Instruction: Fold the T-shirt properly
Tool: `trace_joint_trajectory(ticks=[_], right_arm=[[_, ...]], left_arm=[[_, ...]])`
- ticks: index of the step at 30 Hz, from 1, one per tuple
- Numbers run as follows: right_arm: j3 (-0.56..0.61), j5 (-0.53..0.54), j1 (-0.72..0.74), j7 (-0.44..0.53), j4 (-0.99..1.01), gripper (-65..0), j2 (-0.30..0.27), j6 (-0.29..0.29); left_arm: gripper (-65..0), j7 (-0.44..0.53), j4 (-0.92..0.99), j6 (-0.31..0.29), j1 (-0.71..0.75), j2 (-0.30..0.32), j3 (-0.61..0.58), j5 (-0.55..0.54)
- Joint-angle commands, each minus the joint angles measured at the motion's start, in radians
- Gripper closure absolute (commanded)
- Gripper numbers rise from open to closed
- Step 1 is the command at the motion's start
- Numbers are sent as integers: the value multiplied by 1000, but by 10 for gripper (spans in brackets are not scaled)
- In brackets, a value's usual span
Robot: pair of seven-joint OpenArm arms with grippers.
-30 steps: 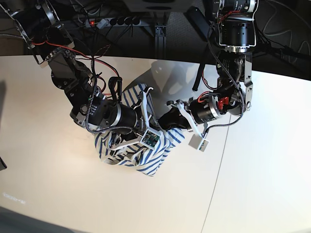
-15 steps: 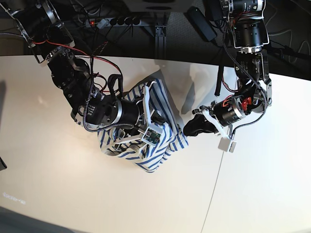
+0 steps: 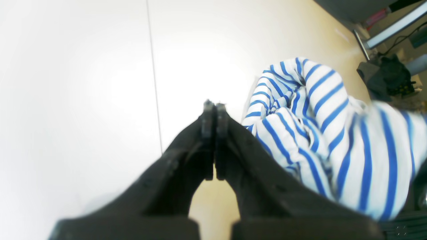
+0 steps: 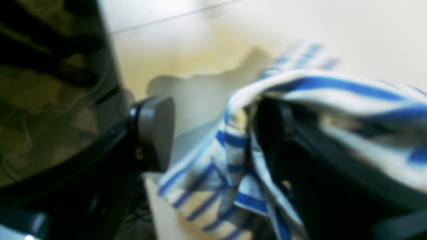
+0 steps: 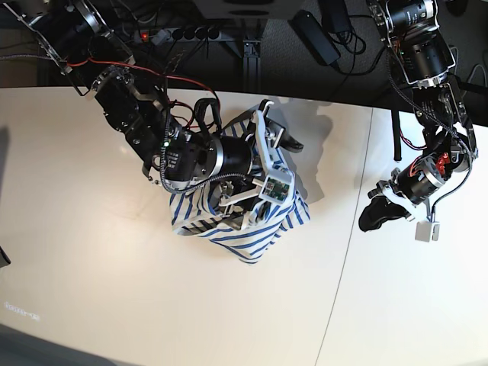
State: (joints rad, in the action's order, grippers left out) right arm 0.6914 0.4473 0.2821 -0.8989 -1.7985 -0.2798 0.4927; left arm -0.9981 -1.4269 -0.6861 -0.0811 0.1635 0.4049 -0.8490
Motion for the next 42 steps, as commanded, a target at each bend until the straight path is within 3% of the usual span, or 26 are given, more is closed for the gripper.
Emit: trace_joint_trajectory(ticks=[1,9,18,23,33,35,38,39,42], right_arm=[[14,13,19,27,-14,-392,4,57],[57,6,25,34,-14,-392,82,56],[43,-133,28,35,-14,-392,154,55],[43,-133,28,35,-16,-392,192,55],[29,-124,107,35,-26,-386,206,53],[0,-126,128,33,-34,-313,206,54],[-89,-143,142,-21,-51,-45,205,54],[-129,-156,142,-47,-60,0,205,54],[-257,-138,142,-89,-73,0,177,54]], left_arm=[[0,14,-19,-12,-18,8,-2,-23],[0,13,-19,-12,-13,9,-2,-27],[0,13,-19,-12,-13,10,-2,-26],[0,13,-19,-12,-13,32,0,-26],[0,10,-19,-12,-13,103,2,-26],[0,10,-19,-12,-13,109,2,-26],[0,6,-19,-12,-13,120,2,-26],[0,3,-19,-12,-13,123,2,-26],[0,-10,-19,-12,-13,133,2,-27]])
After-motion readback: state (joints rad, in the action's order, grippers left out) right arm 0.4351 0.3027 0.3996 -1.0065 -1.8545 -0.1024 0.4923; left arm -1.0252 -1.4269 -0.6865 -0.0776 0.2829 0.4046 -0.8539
